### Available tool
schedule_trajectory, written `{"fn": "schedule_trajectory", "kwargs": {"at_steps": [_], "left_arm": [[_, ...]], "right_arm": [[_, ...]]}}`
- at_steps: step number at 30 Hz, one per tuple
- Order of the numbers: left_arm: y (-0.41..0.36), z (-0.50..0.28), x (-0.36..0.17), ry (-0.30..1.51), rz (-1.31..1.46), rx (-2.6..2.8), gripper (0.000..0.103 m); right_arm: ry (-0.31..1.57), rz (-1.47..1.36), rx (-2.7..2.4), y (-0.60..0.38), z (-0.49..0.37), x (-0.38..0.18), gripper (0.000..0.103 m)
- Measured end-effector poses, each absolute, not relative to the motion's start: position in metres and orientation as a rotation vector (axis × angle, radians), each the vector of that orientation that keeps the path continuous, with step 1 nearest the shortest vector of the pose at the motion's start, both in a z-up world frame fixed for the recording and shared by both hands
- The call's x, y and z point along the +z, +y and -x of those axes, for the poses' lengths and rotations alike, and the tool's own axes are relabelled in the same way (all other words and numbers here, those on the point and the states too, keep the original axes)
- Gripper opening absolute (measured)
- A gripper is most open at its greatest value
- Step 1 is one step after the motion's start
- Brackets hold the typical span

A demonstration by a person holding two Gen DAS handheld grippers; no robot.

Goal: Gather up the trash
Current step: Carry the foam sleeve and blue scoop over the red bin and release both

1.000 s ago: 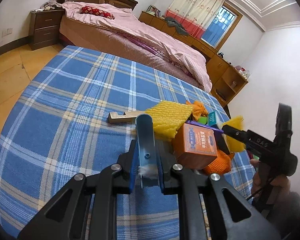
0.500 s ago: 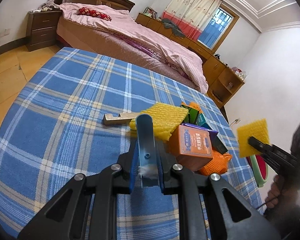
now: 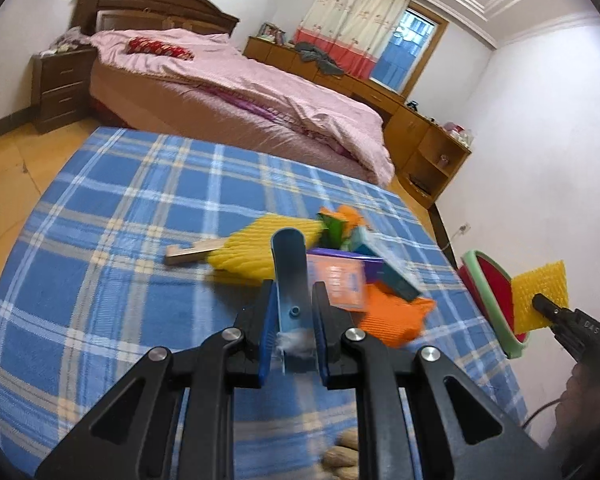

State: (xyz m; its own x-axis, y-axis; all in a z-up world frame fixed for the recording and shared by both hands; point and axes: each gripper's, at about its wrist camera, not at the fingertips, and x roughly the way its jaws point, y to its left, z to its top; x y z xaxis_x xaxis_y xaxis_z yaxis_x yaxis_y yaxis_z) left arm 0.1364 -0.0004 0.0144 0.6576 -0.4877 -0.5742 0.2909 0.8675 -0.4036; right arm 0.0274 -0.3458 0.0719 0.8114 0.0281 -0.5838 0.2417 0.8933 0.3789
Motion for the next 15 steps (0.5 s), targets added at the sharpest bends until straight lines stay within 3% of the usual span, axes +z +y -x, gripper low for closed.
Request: {"fn": "schedule_trajectory", "kwargs": {"at_steps": [15], "left_arm": [[-0.108, -0.108, 0.071, 0.723, 0.165, -0.657, 0.017]], "right_arm": [[0.573, -0.522, -0.189, -0.405, 0.007, 0.076, 0.011]]}}
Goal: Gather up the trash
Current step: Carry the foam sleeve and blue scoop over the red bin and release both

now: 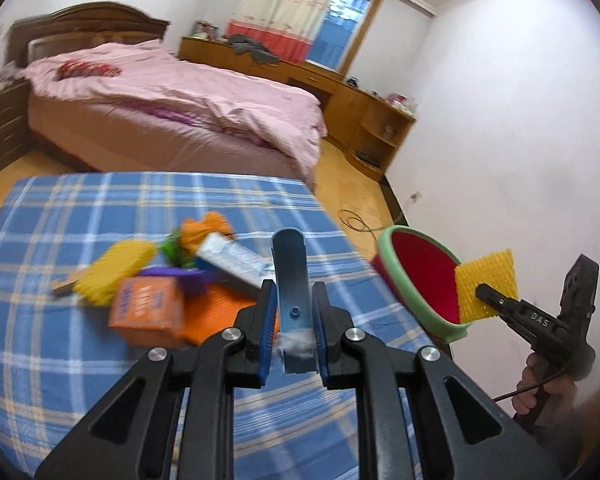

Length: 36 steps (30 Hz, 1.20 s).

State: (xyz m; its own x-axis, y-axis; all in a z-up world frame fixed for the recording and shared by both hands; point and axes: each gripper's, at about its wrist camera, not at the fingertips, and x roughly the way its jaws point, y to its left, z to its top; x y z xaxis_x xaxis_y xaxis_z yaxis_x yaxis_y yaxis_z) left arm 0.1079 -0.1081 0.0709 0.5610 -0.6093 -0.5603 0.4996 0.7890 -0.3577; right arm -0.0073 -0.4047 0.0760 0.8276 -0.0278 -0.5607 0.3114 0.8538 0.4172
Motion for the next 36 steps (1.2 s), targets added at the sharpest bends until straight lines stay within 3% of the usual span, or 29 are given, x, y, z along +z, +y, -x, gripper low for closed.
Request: {"fn": "schedule_trajectory", "kwargs": {"at_steps": [21, 33, 35, 36], "left_arm": [[-0.318, -0.114, 0.072, 0.749, -0.153, -0.864, 0.017], [-0.378, -0.132, 0.047, 0.806, -0.195, -0.903, 0.017], [-0.381, -0.135, 0.044, 0.818, -0.198, -0.901, 0.018], [-0.383, -0.137, 0.043, 0.825, -0.202, -0.898, 0.026]], "right_arm": [[0.624, -0.488, -0.351, -0.477, 0.012, 0.056, 0.012], [0.670, -0.457, -0.365, -0.493, -0.009, 0.041, 0.012], [0.677, -0.456, -0.366, -0.495, -0.011, 0.038, 0.015], [0.679, -0.457, -0.366, -0.497, -0.011, 0.037, 0.021]]}}
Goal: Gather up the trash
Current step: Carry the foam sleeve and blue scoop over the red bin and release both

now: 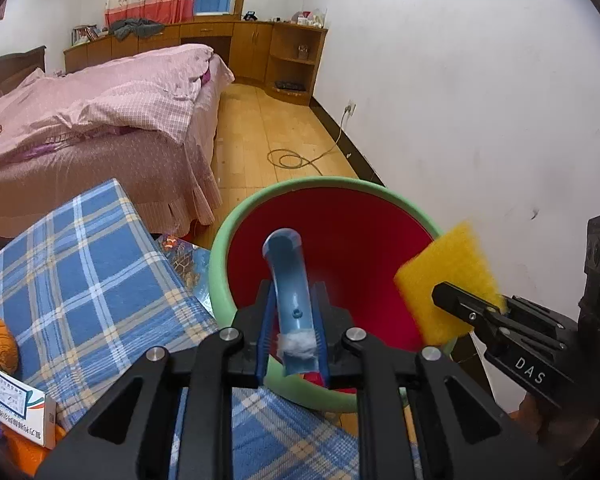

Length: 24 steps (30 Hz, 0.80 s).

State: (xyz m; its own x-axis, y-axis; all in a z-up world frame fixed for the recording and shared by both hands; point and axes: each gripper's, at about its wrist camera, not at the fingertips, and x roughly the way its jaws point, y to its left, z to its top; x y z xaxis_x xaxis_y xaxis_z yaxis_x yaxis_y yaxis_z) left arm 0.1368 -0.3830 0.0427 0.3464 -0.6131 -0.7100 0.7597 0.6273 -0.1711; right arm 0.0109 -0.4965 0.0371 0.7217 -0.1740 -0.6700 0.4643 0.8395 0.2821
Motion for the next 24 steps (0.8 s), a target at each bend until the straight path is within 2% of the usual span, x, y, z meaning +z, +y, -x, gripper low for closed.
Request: {"fn": "schedule_trajectory", "kwargs": {"at_steps": [1, 3, 4, 6, 8, 17, 20, 24], "left_arm": [[-0.384, -0.138, 0.042, 0.827, -0.205, -0.890, 0.037], [-0.384, -0.139, 0.041, 0.826, -0.201, -0.878, 0.044], [-0.384, -0.139, 0.041, 0.827, -0.197, -0.876, 0.045], [-0.382, -0.141, 0.040, 0.833, -0.188, -0.870, 0.045], [-0.379, -0.142, 0.039, 0.840, -0.174, -0.858, 0.045], [-0.360, -0.142, 0.043, 0.849, -0.134, -0.828, 0.045], [-0.353, -0.140, 0.045, 0.849, -0.128, -0.817, 0.045], [-0.341, -0.133, 0.049, 0.841, -0.121, -0.799, 0.045]], "right_arm": [[0.678, -0.460, -0.366, -0.498, -0.012, 0.036, 0.025], [0.679, -0.469, -0.361, -0.500, -0.014, 0.034, 0.029], [0.681, -0.471, -0.360, -0.500, -0.015, 0.034, 0.030], [0.684, -0.473, -0.358, -0.501, -0.017, 0.032, 0.042], [0.689, -0.470, -0.355, -0.501, -0.019, 0.031, 0.046], [0.707, -0.454, -0.335, -0.497, -0.023, 0.031, 0.054], [0.701, -0.457, -0.332, -0.492, -0.019, 0.033, 0.062], [0.689, -0.452, -0.333, -0.485, -0.016, 0.039, 0.063]]}}
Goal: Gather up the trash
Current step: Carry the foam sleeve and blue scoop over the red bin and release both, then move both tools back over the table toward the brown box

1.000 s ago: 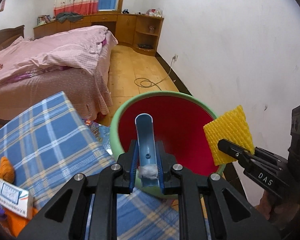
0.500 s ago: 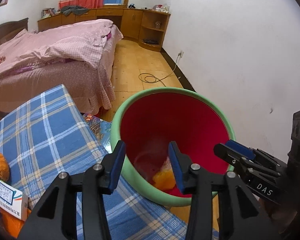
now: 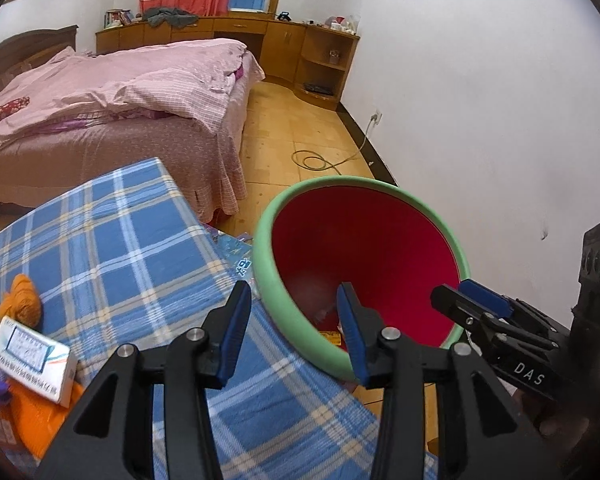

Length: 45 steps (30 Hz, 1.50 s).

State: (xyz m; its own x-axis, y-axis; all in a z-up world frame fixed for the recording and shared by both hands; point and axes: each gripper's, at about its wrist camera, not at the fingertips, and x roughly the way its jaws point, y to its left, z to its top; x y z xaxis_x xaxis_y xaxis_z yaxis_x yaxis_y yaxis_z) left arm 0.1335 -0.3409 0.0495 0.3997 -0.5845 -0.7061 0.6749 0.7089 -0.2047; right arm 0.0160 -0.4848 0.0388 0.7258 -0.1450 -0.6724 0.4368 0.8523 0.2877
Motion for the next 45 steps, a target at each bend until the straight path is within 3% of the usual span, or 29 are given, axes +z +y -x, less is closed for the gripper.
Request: {"fn": "schedule_trajectory", "kwargs": {"at_steps": [4, 8, 36, 45], "left_arm": [[-0.324, -0.128, 0.054, 0.844, -0.097, -0.781, 0.045], [-0.306, -0.122, 0.057, 0.853, -0.084, -0.752, 0.046], [-0.145, -0.111, 0.059, 0.819, 0.011, -0.425, 0.063], [-0.097, -0.105, 0.047, 0.838, 0.053, -0.336, 0.063]], "right_arm": [[0.670, -0.436, -0.331, -0.474, -0.010, 0.047, 0.063], [0.650, -0.422, -0.324, -0.460, -0.005, 0.053, 0.075], [0.622, -0.289, -0.160, -0.336, -0.019, 0.068, 0.082], [0.641, -0.315, -0.103, -0.307, -0.030, 0.056, 0.087]]}}
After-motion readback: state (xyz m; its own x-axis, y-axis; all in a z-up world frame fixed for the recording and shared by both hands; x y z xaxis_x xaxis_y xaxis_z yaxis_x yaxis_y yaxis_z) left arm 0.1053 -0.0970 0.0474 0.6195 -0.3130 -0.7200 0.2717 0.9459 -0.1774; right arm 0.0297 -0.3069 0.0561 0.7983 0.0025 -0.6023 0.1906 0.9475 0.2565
